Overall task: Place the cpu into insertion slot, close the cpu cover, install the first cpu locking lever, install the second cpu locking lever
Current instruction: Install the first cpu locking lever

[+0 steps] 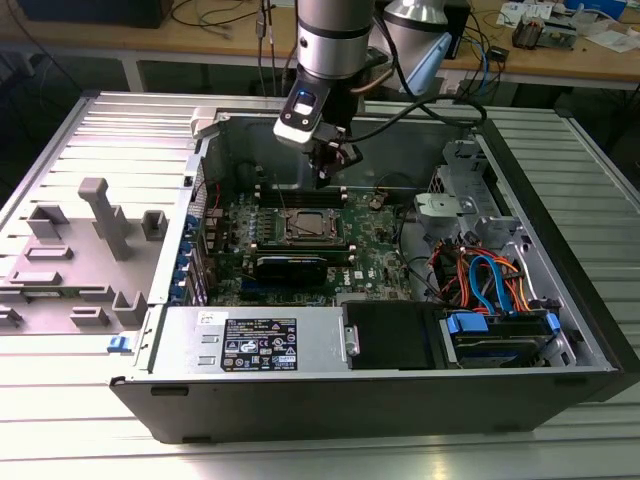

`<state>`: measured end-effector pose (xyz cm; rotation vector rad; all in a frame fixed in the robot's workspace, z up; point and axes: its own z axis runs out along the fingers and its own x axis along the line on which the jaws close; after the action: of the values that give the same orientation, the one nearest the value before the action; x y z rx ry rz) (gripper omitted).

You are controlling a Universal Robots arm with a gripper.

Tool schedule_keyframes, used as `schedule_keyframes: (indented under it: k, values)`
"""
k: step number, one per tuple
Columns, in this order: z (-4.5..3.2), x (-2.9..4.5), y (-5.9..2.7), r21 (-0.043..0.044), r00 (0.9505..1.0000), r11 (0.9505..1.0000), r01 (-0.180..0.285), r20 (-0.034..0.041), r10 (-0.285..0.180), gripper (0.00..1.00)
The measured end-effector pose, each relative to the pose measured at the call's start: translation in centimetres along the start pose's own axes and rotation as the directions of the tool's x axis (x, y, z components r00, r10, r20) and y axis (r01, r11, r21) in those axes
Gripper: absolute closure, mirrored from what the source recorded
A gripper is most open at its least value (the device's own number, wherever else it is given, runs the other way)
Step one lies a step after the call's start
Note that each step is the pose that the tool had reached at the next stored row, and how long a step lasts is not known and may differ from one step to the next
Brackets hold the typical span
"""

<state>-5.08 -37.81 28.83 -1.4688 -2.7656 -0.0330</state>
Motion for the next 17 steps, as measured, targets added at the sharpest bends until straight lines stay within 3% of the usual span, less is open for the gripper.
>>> schedule_keyframes:
  k: [4, 17]
  values:
    - [0.00, 0.00, 0.00, 0.0015, 0.9967, 0.9967, 0.081, -0.0013, -0.081, 0.89]
    - [0.00, 0.00, 0.00, 0.0015, 0.9964, 0.9964, 0.085, -0.0014, -0.085, 0.89]
